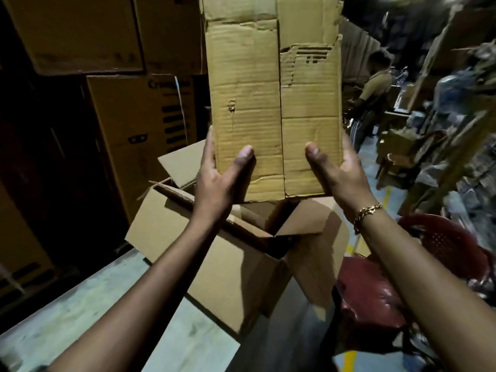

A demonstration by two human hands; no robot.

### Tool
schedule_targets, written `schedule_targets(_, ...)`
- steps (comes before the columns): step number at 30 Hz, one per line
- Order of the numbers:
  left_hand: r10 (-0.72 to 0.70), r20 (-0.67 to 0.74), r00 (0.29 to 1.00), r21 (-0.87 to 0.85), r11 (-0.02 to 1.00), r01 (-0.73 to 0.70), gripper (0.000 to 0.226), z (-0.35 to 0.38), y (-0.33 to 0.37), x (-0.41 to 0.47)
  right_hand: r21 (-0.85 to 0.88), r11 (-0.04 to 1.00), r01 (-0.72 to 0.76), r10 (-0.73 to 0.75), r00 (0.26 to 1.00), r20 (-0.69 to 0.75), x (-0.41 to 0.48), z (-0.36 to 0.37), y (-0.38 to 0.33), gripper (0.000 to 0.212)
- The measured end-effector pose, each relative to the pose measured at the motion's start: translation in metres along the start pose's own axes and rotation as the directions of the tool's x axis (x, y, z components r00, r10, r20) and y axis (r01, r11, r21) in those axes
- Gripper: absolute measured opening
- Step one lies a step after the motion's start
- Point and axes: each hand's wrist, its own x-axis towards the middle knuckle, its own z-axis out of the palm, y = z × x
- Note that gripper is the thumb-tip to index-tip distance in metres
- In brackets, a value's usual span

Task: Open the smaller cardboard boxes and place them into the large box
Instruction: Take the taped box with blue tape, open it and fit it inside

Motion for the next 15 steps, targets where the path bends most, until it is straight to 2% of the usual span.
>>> schedule_targets(5, -0.086, -0.053, 0.995, -0.004, 0.996, 0.085, 0.092, 0.032, -0.043, 0.063, 0.018, 0.999, -0.045, 0.041, 0.985, 0.170, 0.093, 0.001, 0.047, 0.086)
schedule_targets(8, -0.136, -0.096, 0.986, 0.034, 0.990, 0.139, 0.097, 0.052, -0.068, 0.089, 0.007, 0.999, -0.041, 0.037, 0.962, 0.271, 0.146, 0.003, 0.082, 0.093)
schedule_targets(15, -0.213, -0.278, 0.937, 0.053, 0.970, 0.236, 0.057, 0.113, -0.109, 0.113, -0.015, 0.999, -0.033, 0.036, 0.849, 0.527, 0.244, 0.002, 0.145, 0.088)
